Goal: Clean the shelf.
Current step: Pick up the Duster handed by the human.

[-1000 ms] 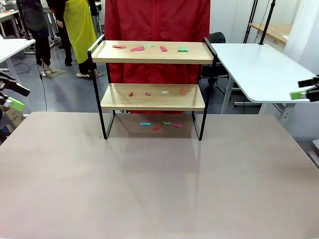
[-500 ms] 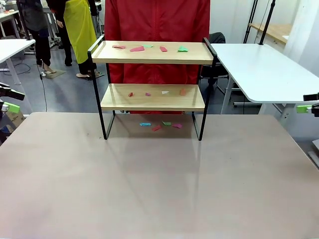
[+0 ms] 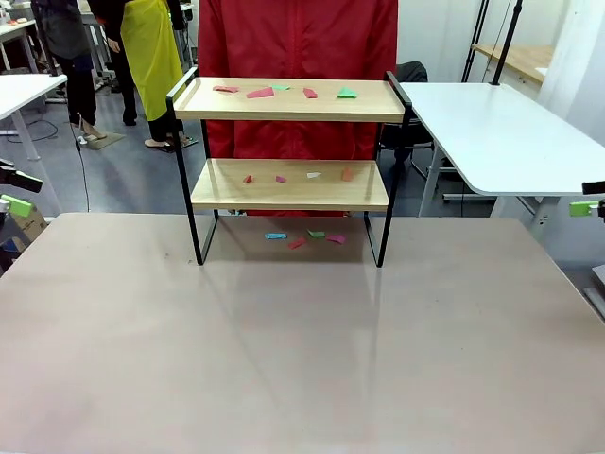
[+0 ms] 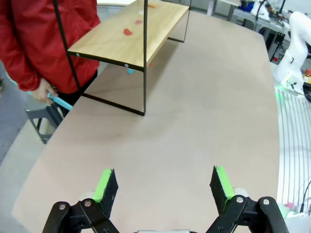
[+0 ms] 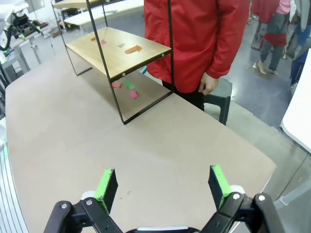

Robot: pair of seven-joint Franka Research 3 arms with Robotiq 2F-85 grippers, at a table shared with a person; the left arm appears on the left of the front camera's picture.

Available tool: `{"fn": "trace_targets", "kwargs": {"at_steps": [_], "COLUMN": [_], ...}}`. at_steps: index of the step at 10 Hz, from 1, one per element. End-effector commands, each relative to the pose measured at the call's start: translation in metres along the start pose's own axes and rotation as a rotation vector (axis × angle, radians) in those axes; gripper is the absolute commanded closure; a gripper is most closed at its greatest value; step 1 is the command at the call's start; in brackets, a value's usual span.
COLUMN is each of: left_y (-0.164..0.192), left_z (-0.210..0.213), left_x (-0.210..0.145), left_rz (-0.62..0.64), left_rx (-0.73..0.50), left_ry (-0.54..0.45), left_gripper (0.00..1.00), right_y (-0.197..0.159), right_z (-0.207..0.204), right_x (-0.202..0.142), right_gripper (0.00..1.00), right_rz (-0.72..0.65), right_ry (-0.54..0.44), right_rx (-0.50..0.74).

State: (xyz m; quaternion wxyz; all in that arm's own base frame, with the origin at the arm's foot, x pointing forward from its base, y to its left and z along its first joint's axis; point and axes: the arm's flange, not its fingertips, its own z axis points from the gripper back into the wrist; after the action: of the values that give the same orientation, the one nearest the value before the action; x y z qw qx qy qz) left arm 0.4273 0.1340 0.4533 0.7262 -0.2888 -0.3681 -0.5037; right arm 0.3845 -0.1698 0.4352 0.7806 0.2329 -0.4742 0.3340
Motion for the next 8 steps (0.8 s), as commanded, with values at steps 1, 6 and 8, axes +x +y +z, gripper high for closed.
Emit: {"fn": "trace_targets", "kwargs": {"at_steps": [1,6,8], "left_y": [0.016,0.037,0.057], "left_z": [0.012,0.047,0.055], "left_x": [-0.015,-0.037,-0.044], "left_rz": [-0.010,-0.104,-0.082], "left_rx": [-0.067,-0.127,-0.166], "left_ry": [-0.069,-0.347,-0.424], "left_gripper": [0.00,0.00,0.00], "right_y": [-0.031,-0.079,-0.088], "right_z": [0.002,0.011,0.018], "right_x": [-0.003,-0.007,-0.006], "right_gripper": [0.00,0.00,0.00], "right_rz": [0.042,0.073,0.095], "right_ry": [-0.079,-0.246,-0.277], "right_rx": [0.088,0.135,0.140]}}
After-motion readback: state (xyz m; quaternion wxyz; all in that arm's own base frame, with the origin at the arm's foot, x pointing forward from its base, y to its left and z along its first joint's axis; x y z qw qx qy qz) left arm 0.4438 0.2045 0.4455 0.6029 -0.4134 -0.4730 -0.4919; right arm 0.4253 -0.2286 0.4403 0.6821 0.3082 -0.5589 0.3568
